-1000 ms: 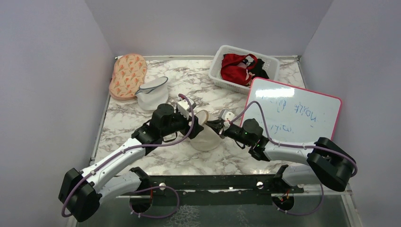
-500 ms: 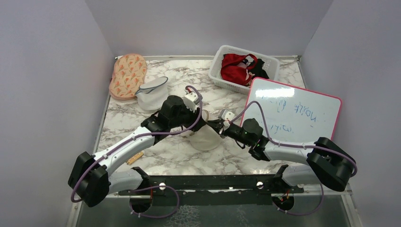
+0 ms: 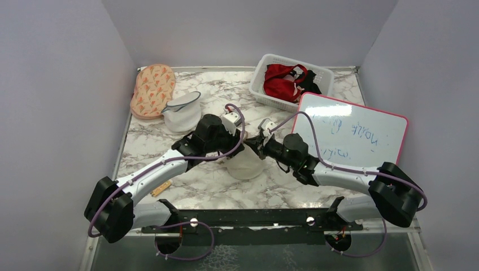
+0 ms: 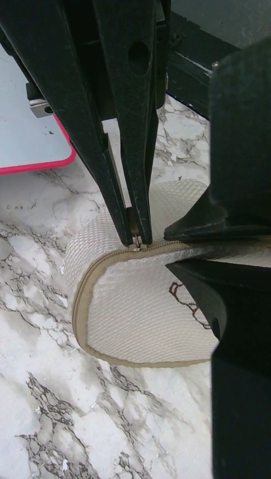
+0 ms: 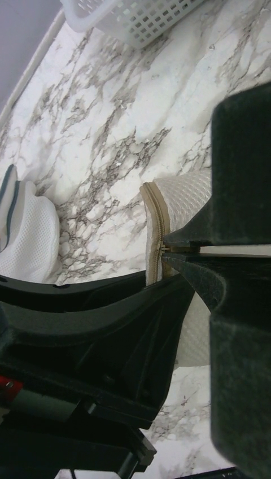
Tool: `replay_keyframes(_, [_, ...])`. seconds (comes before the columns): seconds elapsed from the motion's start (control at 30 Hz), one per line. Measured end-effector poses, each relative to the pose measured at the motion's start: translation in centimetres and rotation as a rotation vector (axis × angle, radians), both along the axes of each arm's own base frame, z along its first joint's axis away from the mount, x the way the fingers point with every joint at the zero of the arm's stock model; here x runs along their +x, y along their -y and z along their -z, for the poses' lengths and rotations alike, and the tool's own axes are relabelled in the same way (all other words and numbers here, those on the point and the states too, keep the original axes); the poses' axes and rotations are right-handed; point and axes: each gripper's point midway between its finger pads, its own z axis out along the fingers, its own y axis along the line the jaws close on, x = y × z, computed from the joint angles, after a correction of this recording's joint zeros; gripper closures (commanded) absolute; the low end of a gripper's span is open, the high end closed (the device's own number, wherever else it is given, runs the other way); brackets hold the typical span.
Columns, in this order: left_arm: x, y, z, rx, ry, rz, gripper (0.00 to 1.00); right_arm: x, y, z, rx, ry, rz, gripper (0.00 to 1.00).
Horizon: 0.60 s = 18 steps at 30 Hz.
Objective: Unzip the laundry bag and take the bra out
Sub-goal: Unzip the laundry bag at the center of the board.
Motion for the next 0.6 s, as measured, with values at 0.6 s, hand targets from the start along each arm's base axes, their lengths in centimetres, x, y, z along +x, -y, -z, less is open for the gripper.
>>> replay_keyframes(0.6, [-1.5, -1.9, -3.7, 0.1, 0.395, 0.245, 1.0, 1.1, 1.3, 0.0, 0.025, -0.038, 0.083, 0.99])
